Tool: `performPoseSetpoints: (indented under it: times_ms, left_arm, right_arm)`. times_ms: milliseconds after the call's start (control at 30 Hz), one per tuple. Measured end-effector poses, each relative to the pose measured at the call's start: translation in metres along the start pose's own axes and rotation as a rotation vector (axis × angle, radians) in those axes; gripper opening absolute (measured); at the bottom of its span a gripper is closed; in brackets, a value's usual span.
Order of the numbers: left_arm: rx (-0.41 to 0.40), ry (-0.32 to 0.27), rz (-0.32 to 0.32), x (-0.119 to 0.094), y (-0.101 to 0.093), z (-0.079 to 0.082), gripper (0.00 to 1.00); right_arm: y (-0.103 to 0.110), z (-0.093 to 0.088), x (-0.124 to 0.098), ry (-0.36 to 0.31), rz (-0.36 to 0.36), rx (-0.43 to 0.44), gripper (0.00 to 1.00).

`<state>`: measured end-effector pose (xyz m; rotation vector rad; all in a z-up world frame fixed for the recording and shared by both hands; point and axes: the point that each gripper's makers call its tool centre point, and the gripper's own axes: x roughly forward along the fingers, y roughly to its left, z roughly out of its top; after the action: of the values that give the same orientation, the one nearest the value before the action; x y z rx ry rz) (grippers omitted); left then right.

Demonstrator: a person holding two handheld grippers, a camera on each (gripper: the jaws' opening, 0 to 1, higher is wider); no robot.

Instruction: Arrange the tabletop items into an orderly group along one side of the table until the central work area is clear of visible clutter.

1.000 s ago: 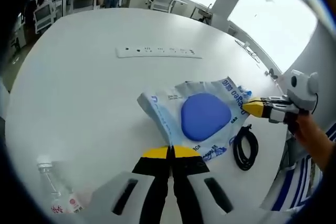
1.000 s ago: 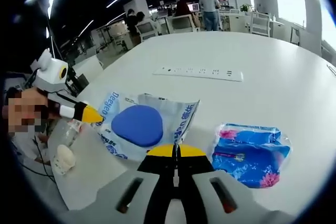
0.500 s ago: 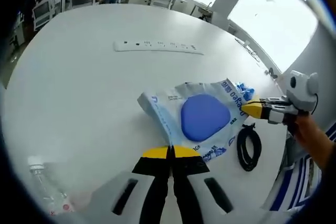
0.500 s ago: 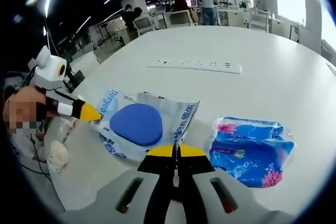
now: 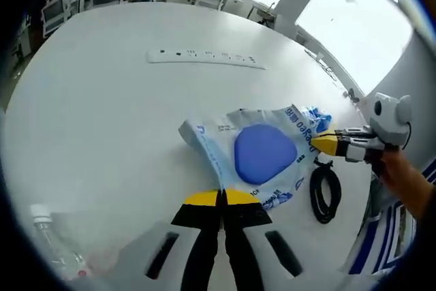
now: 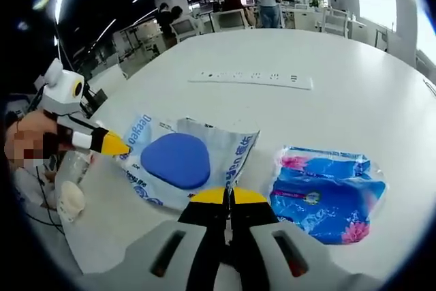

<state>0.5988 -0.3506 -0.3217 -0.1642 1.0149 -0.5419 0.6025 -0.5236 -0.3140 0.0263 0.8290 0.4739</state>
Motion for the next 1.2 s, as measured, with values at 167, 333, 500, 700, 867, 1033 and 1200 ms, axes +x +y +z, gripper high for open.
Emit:
performPoseSetpoints:
  times_ms: [167,333,500,700,867,1033,1200]
  left_arm:
    - [-0.003,-0.003,-0.002,0.0010,0.0001,0.0001,0.00]
    - [-0.006,-0.001,-0.006,0.0028,0.0000,-0.0013,0.00]
    - [-0.014,-0.005,-0.010,0.0035,0.0004,-0.0027,0.00]
    - [-0.021,-0.003,-0.013,0.0043,0.0011,-0.0049,0.00]
    - [-0.014,-0.005,-0.012,0.0044,0.0020,-0.0054,0.00]
    - [-0.009,-0.006,-0.014,0.0047,0.0025,-0.0062,0.00]
    - [-0.006,-0.004,-0.016,0.0047,0.0024,-0.0071,0.01]
  right_arm:
    - [-0.0009,-0.0037,0.0018,0.013,-0.001,0.005,0.00]
    - [-0.0028,-0.0054,0.0028,0.017,-0.006,0.003,0.00]
    - [-0.0035,-0.0074,0.0038,0.022,-0.008,0.003,0.00]
    - [-0.0032,-0.0067,0.0042,0.021,-0.009,0.000,0.01]
    - [-0.0030,-0.0072,0.0041,0.023,-0.009,-0.003,0.02]
    - [-0.0037,-0.0073,0.0035,0.023,-0.013,-0.006,0.04]
    - [-0.0034,-0.0069,0.0031,0.019,-0.014,-0.004,0.07]
